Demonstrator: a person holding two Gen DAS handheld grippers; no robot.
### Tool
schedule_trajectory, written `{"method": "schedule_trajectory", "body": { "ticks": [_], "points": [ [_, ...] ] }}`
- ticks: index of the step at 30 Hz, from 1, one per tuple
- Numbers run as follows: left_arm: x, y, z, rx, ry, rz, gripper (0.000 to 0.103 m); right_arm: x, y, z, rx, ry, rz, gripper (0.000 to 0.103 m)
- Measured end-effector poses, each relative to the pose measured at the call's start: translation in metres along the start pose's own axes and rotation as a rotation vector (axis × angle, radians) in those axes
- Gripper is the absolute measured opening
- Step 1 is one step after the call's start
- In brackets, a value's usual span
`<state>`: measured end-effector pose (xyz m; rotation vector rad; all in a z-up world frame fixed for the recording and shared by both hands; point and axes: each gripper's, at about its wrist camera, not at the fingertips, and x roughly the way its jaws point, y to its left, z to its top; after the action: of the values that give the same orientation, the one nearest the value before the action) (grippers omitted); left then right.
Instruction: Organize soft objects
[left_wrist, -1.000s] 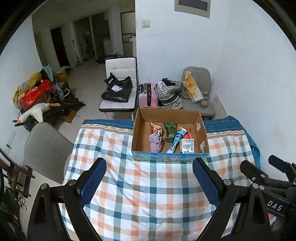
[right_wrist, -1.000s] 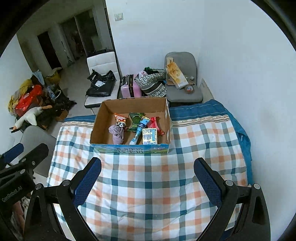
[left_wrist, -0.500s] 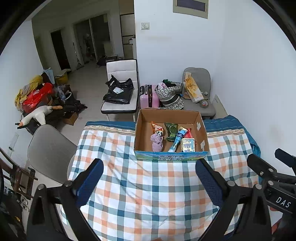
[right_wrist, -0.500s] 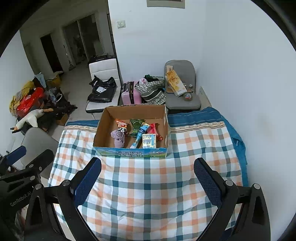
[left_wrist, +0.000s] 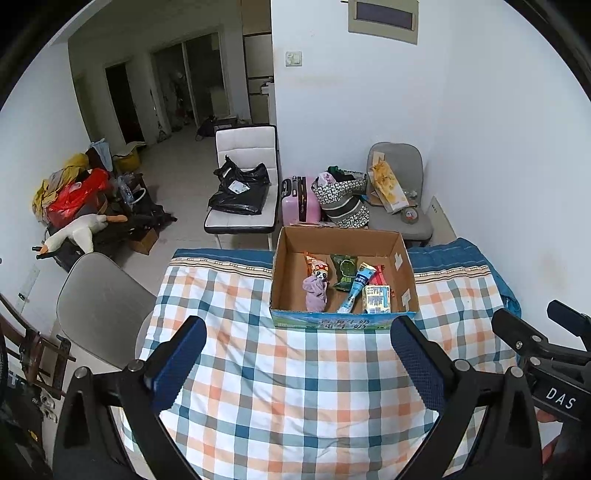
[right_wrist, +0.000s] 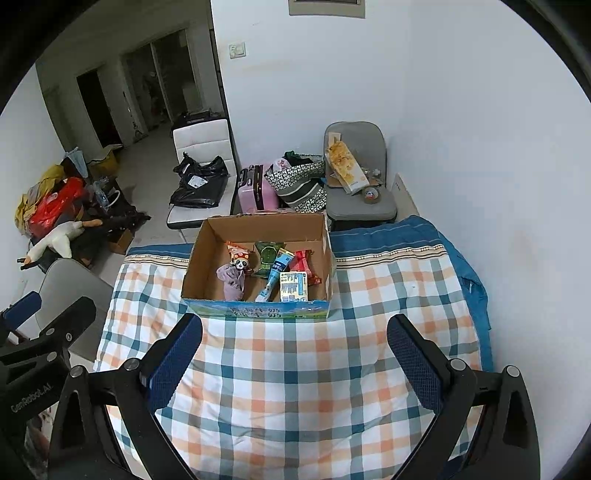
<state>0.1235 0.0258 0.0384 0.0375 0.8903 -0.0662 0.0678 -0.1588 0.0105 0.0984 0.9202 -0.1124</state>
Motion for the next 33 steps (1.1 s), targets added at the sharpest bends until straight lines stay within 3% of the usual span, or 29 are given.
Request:
{"method": "schedule_trajectory", "body": {
  "ticks": [33],
  "points": [
    [0.0,0.0,0.003,-0.002,0.002,-0.001,0.102,0.0,0.002,0.01,-0.009,-0.014,-0.015,0.102]
  ]
}}
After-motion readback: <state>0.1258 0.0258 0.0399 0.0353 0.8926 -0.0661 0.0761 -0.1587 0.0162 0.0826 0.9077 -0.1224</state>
